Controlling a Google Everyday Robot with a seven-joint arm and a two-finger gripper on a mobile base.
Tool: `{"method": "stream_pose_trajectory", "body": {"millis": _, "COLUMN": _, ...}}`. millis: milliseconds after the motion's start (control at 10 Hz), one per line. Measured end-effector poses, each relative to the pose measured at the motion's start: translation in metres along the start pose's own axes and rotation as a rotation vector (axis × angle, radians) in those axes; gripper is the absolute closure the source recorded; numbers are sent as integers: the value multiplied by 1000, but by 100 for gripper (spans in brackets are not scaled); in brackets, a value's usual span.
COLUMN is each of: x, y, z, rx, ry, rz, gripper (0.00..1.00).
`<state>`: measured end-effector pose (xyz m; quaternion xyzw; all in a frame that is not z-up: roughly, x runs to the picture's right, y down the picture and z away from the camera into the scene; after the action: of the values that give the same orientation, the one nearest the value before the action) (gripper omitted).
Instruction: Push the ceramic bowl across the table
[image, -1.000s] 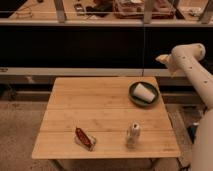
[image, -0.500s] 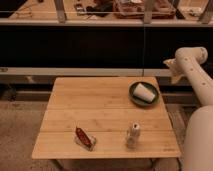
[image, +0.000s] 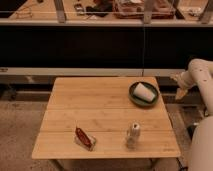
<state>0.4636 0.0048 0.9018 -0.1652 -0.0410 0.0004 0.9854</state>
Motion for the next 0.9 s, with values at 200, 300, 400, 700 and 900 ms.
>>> {"method": "stream_pose_trajectory", "body": {"millis": 200, "x": -7, "y": 3, "z": 15, "rx": -3, "ry": -63, "rz": 26, "gripper": 20}}
{"method": "stream_pose_trajectory", "body": {"millis": 300, "x": -11, "y": 2, "z": 22, "rx": -1, "ry": -91, "rz": 38, "gripper": 20}}
{"method": "stream_pose_trajectory", "body": {"millis": 400, "x": -18, "y": 2, "z": 34, "rx": 3, "ry": -139, "rz": 60, "gripper": 20}}
{"method": "stream_pose_trajectory", "body": {"millis": 700, "x": -19, "y": 8, "z": 50, "rx": 3, "ry": -190, "rz": 99, "gripper": 20}}
{"method": "stream_pose_trajectory", "body": {"millis": 900, "x": -21, "y": 8, "z": 56, "rx": 15, "ry": -225, "rz": 130, "gripper": 20}}
